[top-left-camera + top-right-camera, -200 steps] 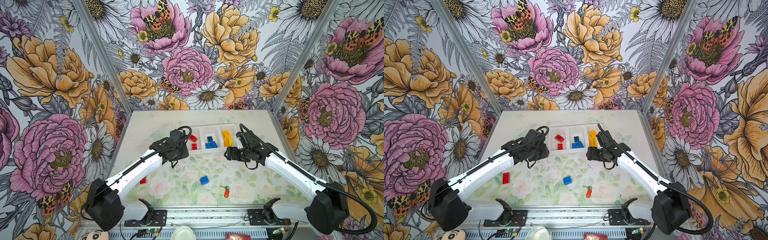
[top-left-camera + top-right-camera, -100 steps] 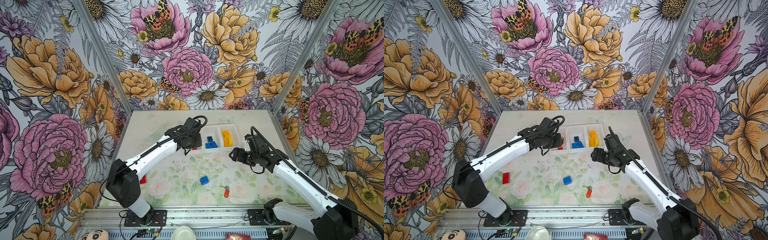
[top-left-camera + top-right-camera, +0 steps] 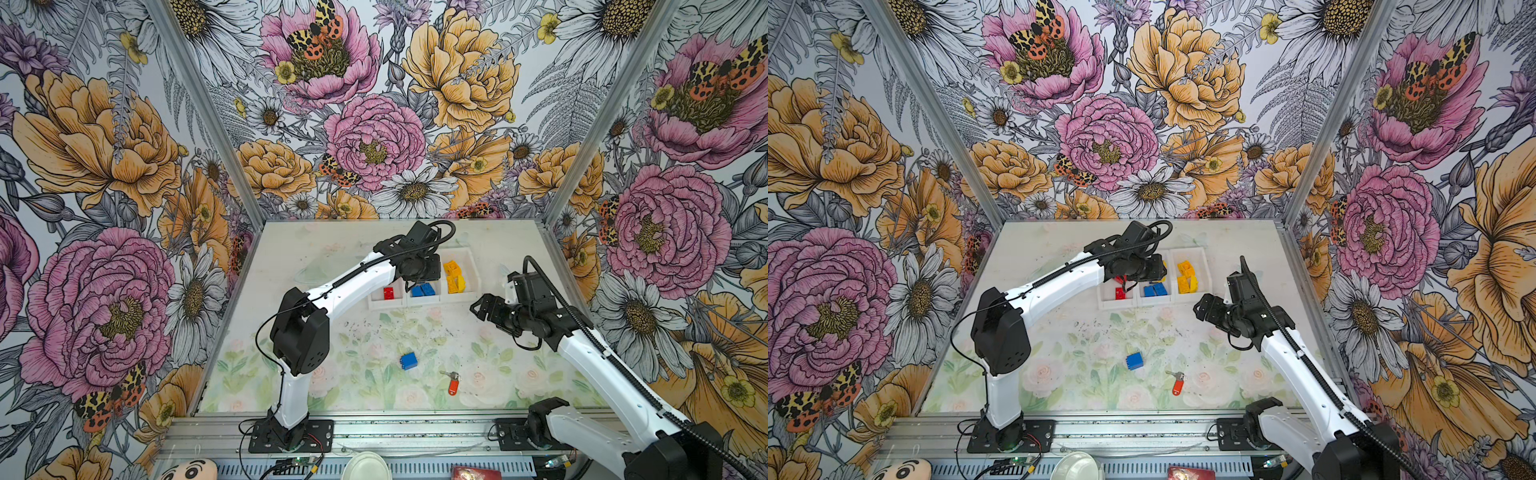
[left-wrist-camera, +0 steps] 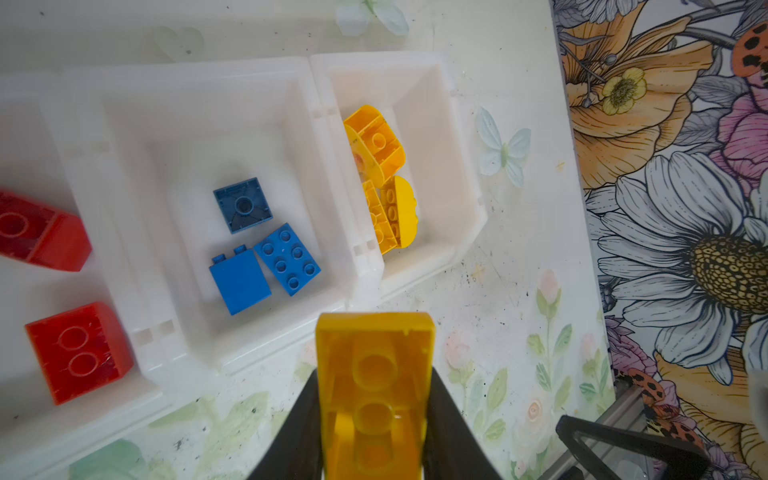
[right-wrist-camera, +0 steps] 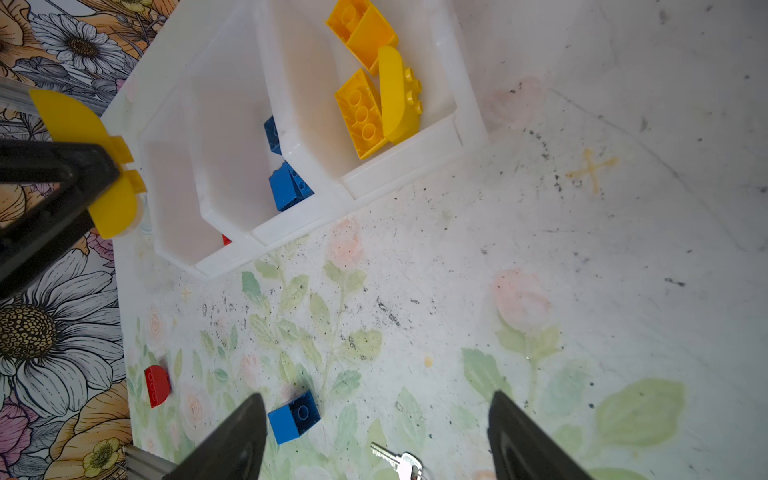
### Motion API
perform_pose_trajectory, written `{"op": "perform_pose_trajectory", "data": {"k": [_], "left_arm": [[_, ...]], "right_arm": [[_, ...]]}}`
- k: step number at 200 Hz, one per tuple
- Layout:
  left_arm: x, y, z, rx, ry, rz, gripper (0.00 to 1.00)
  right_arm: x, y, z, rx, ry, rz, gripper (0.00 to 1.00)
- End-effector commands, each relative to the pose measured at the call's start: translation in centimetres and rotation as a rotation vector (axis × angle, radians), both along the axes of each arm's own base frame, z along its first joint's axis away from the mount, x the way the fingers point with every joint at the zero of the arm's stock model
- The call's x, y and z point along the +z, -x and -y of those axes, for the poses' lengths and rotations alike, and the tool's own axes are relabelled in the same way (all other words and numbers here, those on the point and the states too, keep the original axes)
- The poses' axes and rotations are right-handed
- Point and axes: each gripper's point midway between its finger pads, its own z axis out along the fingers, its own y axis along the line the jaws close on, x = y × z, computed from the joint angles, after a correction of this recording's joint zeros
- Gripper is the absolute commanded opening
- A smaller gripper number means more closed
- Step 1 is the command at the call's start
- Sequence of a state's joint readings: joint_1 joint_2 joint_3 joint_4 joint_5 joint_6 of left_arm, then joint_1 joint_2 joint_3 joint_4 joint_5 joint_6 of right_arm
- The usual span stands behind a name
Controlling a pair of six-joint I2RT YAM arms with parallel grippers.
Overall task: Sort the legos into containers by color
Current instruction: Place the lego in the container.
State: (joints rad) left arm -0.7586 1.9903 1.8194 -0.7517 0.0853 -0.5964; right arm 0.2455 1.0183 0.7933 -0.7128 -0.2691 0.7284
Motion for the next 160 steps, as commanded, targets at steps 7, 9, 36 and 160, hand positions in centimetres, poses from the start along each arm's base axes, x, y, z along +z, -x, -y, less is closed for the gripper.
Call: {"op": "perform_pose_trajectory", "data": {"k": [7, 9, 36, 160], "left_arm": [[1.2, -0.8, 3.2, -0.077, 0.067, 0.023, 0.22], [1.2, -0.8, 3.4, -0.081, 0.070, 0.022, 0.22], [-0.1, -1.5, 5.9, -0.117, 0.089, 0.004, 0.21], [-4.6, -3.9, 10.0, -0.141, 0.109, -0.026, 0.57]], "right_arm": [[0.4, 0.0, 0.5, -0.031, -0.038, 0.013, 0.85], [0.4, 0.0, 0.6, -0.032, -0.039, 0.013, 0.84], [-0.1, 0.5, 1.2, -0.045, -0.042, 0.002, 0.84], [0.3, 0.6, 2.4, -0.061, -0.067, 0.009, 0.84]]}}
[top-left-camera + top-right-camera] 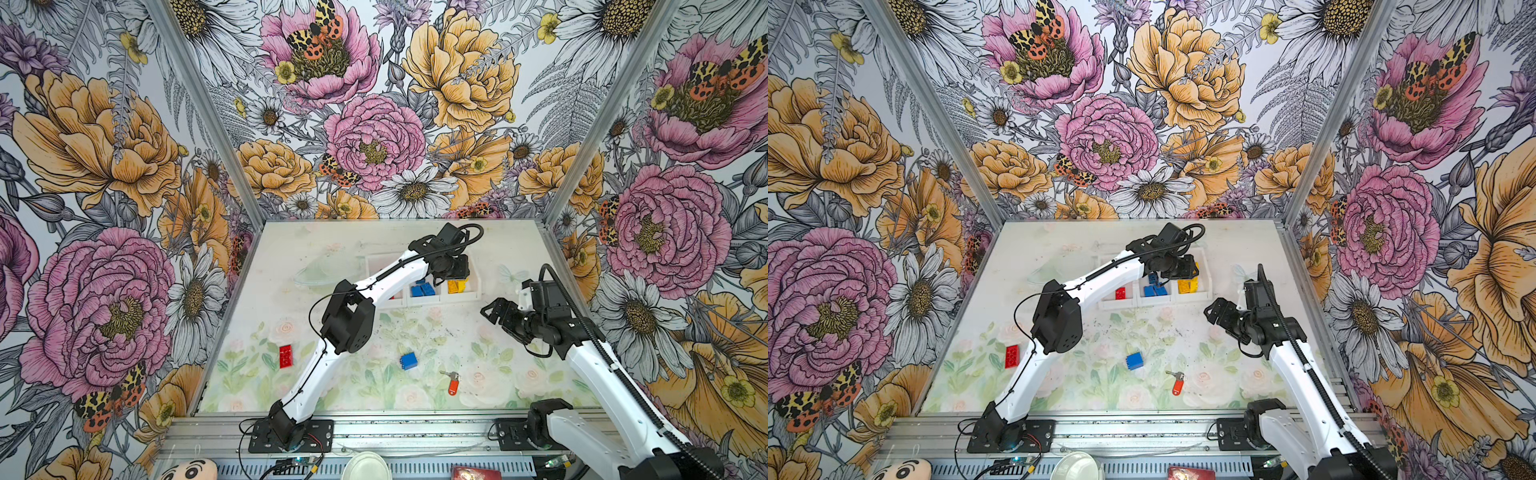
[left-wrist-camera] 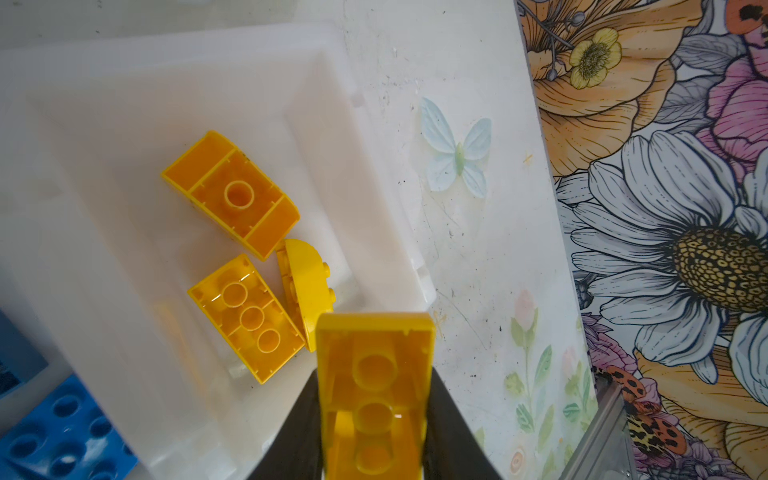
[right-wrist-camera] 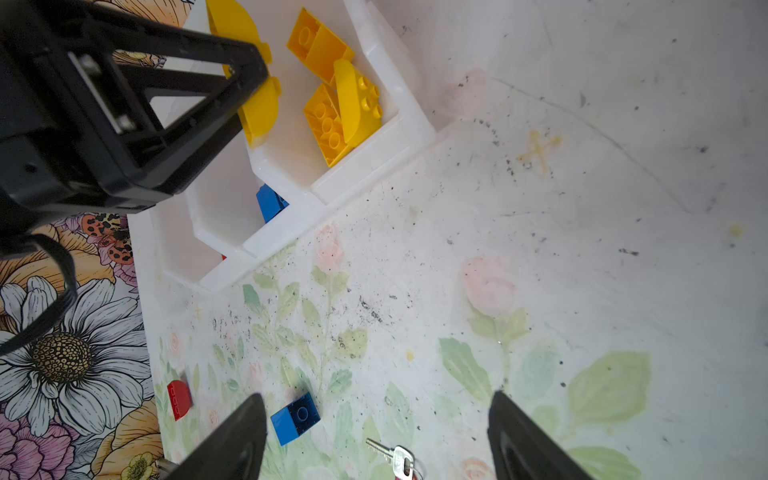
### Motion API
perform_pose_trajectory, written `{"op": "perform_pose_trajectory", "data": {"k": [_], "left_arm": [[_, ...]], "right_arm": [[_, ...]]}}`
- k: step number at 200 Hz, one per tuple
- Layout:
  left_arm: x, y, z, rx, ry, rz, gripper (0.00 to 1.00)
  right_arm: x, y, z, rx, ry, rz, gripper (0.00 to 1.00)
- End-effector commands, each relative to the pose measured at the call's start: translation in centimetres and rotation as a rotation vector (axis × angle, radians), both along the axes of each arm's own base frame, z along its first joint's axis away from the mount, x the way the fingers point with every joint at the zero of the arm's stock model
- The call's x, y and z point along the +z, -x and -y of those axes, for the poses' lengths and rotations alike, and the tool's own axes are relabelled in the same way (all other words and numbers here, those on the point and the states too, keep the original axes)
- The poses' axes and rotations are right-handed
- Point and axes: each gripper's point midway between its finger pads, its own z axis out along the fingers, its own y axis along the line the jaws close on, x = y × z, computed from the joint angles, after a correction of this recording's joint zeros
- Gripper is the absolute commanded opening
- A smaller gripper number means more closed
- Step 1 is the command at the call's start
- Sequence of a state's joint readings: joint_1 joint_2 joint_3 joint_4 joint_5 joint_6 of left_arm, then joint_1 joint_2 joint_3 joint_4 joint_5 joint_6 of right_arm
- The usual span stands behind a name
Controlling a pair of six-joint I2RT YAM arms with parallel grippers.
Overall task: Sort the legos into containers by color
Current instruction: Place the lego in the container.
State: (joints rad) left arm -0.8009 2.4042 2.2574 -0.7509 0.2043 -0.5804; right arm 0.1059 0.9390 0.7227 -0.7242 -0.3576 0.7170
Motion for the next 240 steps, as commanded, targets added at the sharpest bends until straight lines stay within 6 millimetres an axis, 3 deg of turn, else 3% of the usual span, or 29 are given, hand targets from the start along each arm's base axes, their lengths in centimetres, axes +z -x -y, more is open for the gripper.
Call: {"op": "perform_pose_trajectory", "data": {"k": [1, 12, 32, 67, 109, 161, 173, 176, 180, 240], "left_arm": [[0.5, -0.7, 0.6, -0.011, 0.031, 0.011, 0.59], [0.5, -0.9, 0.5, -0.005, 0.028, 0.016, 0.72], [0.9, -0.9, 0.5, 0.001, 0.025, 0.030, 0.81], [3.4, -0.3, -0.7, 0.020, 0.023, 0.063, 0.85], [5.8, 1.5, -4.3, 0.054, -0.013, 0.086, 0.87], [7.7, 4.7, -10.5, 0.119, -0.067, 0.106, 0.89], [7.1, 5.4, -12.1, 0.142, -0.084, 0.086, 0.89], [8.4, 5.8, -12.7, 0.151, -0.065, 0.103, 0.89], [8.6, 6.0, -13.3, 0.161, -0.064, 0.100, 0.89], [6.5, 10.4, -22.9, 0.340, -0.148, 0.016, 0.87]], "right_arm": [[1.0, -0.3, 0.0, 0.018, -0.004, 0.020, 0.85], [1.0, -0.3, -0.1, 0.023, -0.003, 0.017, 0.84], [1.2, -0.5, -0.2, 0.039, -0.002, 0.018, 0.84], [2.2, -1.2, -0.5, 0.068, 0.001, 0.026, 0.85], [2.6, -1.6, -0.5, 0.085, 0.014, 0.018, 0.84], [2.8, -1.1, -0.3, 0.098, 0.034, 0.013, 0.84], [2.8, -0.9, -0.5, 0.105, 0.037, 0.011, 0.84], [2.7, -0.8, -0.5, 0.108, 0.037, 0.010, 0.84], [2.7, -0.7, -0.5, 0.109, 0.041, 0.007, 0.84], [1.7, 0.5, -2.0, 0.185, 0.064, -0.010, 0.84]]}}
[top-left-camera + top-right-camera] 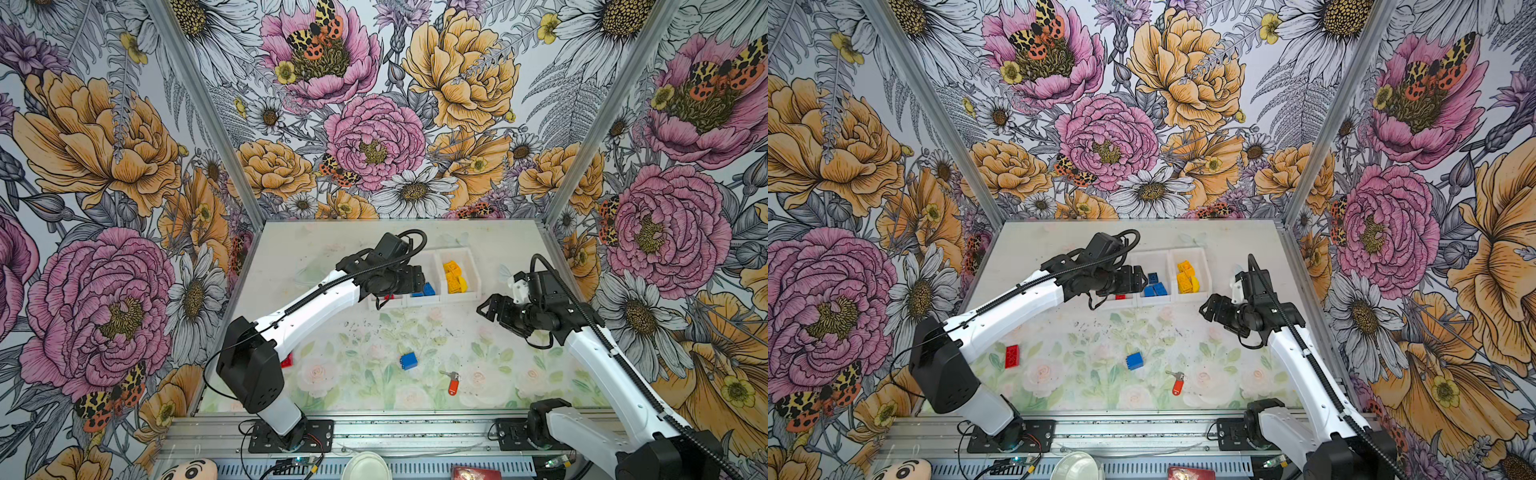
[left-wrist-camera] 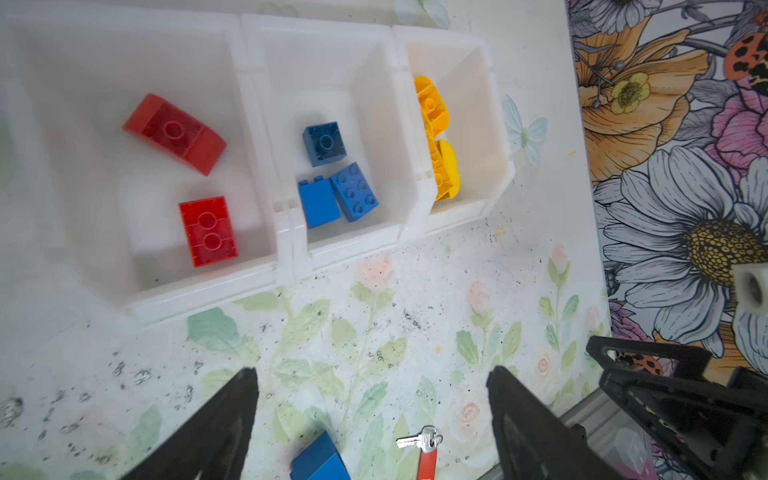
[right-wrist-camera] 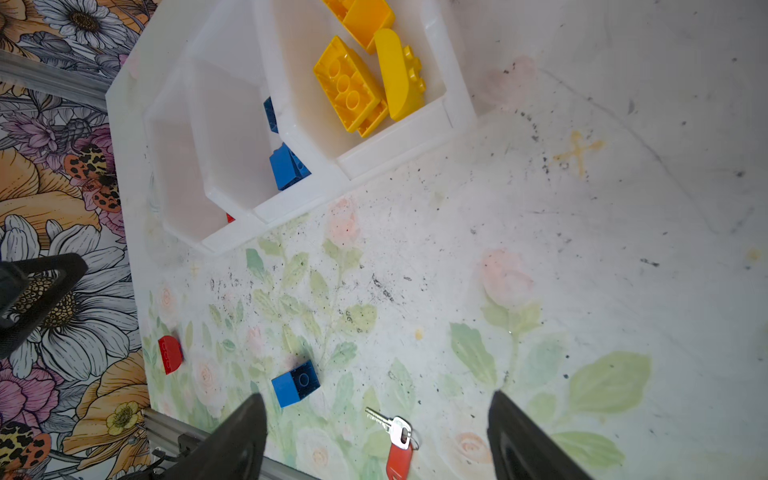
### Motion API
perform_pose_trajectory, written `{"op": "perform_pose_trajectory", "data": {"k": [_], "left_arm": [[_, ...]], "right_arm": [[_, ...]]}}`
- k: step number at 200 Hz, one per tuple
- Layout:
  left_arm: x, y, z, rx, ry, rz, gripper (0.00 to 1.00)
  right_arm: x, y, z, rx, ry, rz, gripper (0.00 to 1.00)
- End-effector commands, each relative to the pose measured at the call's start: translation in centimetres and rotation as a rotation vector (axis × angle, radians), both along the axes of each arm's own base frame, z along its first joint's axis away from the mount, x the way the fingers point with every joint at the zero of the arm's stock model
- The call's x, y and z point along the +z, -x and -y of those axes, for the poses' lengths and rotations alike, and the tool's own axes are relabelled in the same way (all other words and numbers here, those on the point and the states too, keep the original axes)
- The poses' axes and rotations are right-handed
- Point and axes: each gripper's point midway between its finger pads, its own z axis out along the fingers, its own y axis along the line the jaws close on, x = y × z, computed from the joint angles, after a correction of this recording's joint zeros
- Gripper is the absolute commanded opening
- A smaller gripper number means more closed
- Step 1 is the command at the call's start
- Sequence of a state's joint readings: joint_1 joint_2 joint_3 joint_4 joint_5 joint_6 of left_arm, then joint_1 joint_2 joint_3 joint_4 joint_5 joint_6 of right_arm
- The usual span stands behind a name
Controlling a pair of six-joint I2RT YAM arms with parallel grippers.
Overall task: Sort the legos into containers by color
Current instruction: Place the lego in the container, then pick up the lego from the bottom-center of the table.
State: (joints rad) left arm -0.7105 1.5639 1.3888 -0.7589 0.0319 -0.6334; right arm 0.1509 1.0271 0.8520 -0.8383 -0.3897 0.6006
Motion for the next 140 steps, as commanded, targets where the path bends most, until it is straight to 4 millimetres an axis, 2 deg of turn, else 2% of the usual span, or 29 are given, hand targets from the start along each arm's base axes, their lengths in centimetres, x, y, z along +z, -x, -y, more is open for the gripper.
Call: {"op": "perform_pose_trajectory", "data": {"k": [1, 29, 57, 101, 140], "left_arm": [[-0.6, 1.1, -3.9, 0.109, -0.037, -0.025, 0.87], [-1.4, 2.6, -7.9, 0.200, -0.056, -0.054, 0.86], [-1.6, 3.4, -10.6, 0.267, -0.044, -0.064, 0.86], [-2.5, 5.1, -12.9, 0.335, -0.022, -0.082, 0.86], [-3.4, 6.6, -14.4, 0.387, 0.001, -0.107, 0.86]], "right_arm": [[0.2, 0.4, -0.3, 0.035, 0.026, 0.018, 0.84], [0.0, 0.8, -1.1, 0.072, 0.034, 0.017, 0.84], [0.0, 1.1, -2.2, 0.140, 0.050, 0.023, 0.84], [0.1, 1.2, -4.7, 0.308, 0.106, 0.050, 0.84], [0.1, 1.5, -8.2, 0.505, 0.162, 0.082, 0.84]]}}
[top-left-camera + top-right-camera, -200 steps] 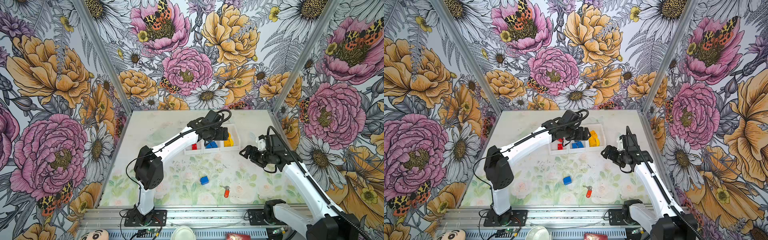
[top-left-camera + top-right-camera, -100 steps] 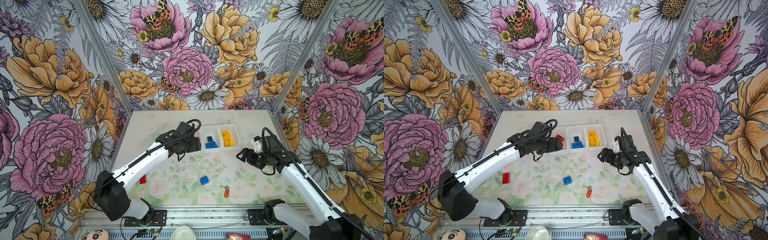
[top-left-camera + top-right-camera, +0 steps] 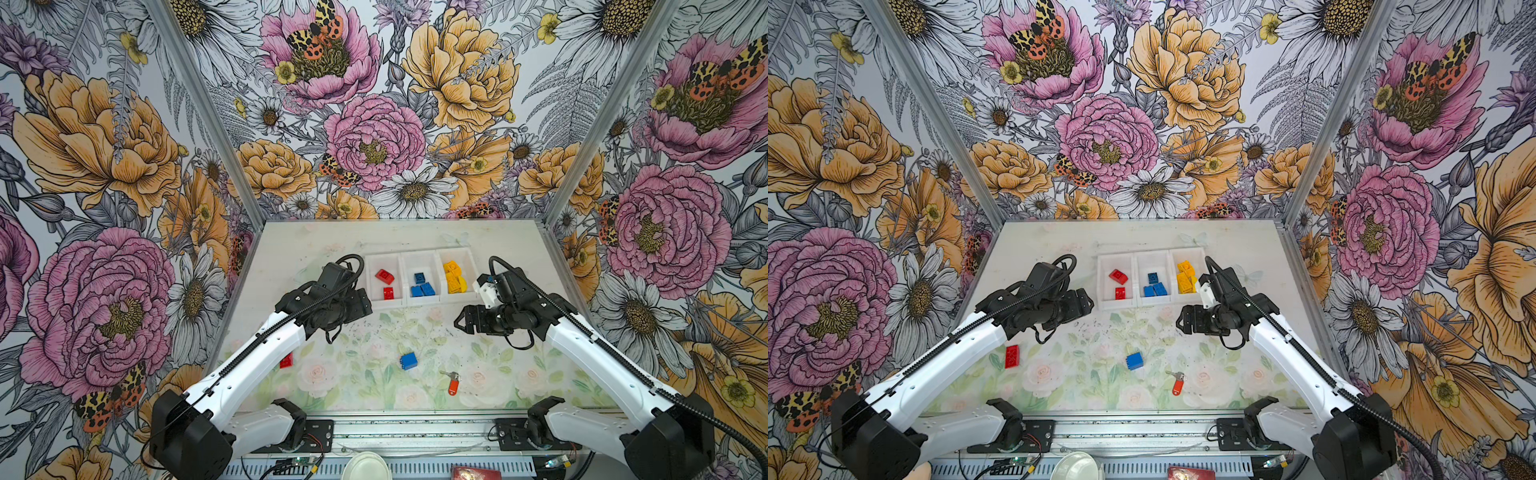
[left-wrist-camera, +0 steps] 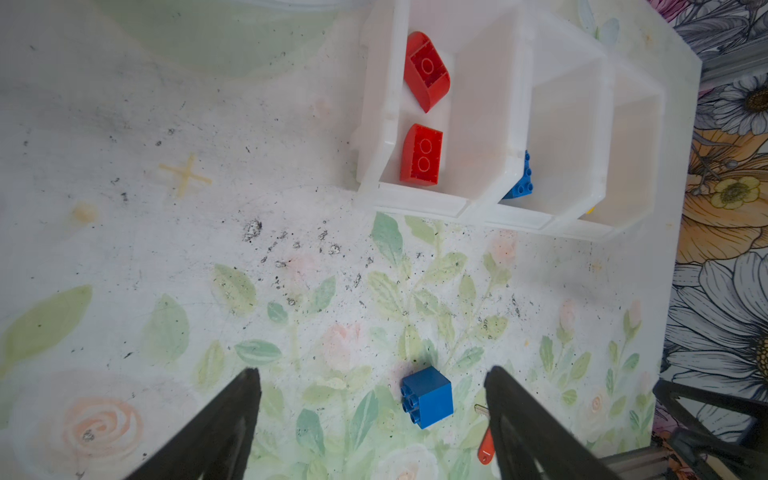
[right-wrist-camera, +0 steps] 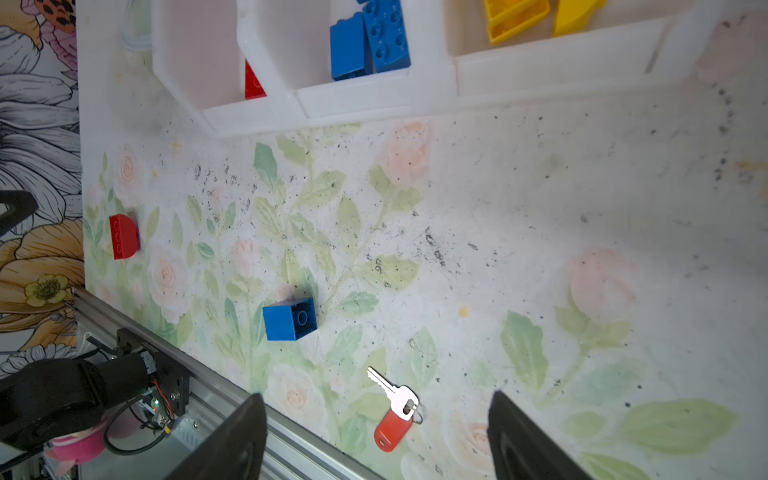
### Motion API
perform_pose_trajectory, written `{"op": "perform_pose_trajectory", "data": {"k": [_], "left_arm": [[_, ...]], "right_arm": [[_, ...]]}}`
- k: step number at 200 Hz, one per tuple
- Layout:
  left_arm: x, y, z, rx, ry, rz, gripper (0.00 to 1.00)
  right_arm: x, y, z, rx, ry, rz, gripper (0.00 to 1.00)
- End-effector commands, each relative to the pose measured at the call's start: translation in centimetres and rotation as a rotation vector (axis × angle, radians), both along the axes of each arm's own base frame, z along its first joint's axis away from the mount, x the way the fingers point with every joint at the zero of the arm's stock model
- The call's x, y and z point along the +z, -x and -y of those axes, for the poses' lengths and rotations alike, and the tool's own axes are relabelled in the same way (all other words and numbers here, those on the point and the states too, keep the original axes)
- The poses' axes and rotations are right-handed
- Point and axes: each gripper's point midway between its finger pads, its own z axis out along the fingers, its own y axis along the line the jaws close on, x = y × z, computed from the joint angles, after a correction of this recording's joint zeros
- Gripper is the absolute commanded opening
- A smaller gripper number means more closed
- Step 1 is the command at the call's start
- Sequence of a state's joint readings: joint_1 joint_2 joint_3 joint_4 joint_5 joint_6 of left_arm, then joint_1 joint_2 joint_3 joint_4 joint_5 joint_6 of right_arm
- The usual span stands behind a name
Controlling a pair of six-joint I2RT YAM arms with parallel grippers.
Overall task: Sort the legos into containers by color
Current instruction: Pick up the lego from the bottom-center of the table.
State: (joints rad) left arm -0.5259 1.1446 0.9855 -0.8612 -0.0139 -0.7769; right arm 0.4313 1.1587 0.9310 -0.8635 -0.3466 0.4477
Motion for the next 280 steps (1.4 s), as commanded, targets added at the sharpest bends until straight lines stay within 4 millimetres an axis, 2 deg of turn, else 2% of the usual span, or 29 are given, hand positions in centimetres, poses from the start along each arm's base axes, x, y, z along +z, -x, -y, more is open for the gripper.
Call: {"op": "perform_pose_trajectory", "data": {"k": [1, 44, 80, 134, 139, 164, 233, 280], "left_arm": [[-0.3, 0.7, -1.2, 0.060, 0.016, -0.009, 0.86], [-1.3, 2.3, -3.1, 0.126, 0.040, -0.038, 0.86], [-1.7, 3.0, -3.9, 0.158, 0.053, -0.056, 0.86], [-2.0, 2.9, -4.4, 0.173, 0.066, -0.071, 0.86], [-2.1, 2.9, -4.5, 0.175, 0.067, -0.072, 0.86], [-2.5, 3.1, -5.0, 0.193, 0.079, -0.083, 0.86], [-2.8, 3.2, -6.1, 0.219, 0.102, -0.094, 0.86], [-2.8, 3.2, -6.4, 0.221, 0.107, -0.091, 0.86]], "right_arm": [[0.9, -0.5, -1.8, 0.132, 0.039, 0.074, 0.84], [0.9, -0.2, -5.7, 0.358, 0.082, 0.126, 0.84], [0.6, -0.4, -8.0, 0.504, 0.128, 0.172, 0.84], [-1.5, 0.0, -10.9, 0.706, 0.232, 0.220, 0.84], [-1.6, 0.7, -11.7, 0.747, 0.238, 0.228, 0.84], [-2.7, 1.5, -13.1, 0.850, 0.280, 0.249, 0.85], [-6.2, 2.4, -14.7, 1.054, 0.376, 0.281, 0.86], [-7.4, 2.5, -15.5, 1.117, 0.390, 0.285, 0.85]]}}
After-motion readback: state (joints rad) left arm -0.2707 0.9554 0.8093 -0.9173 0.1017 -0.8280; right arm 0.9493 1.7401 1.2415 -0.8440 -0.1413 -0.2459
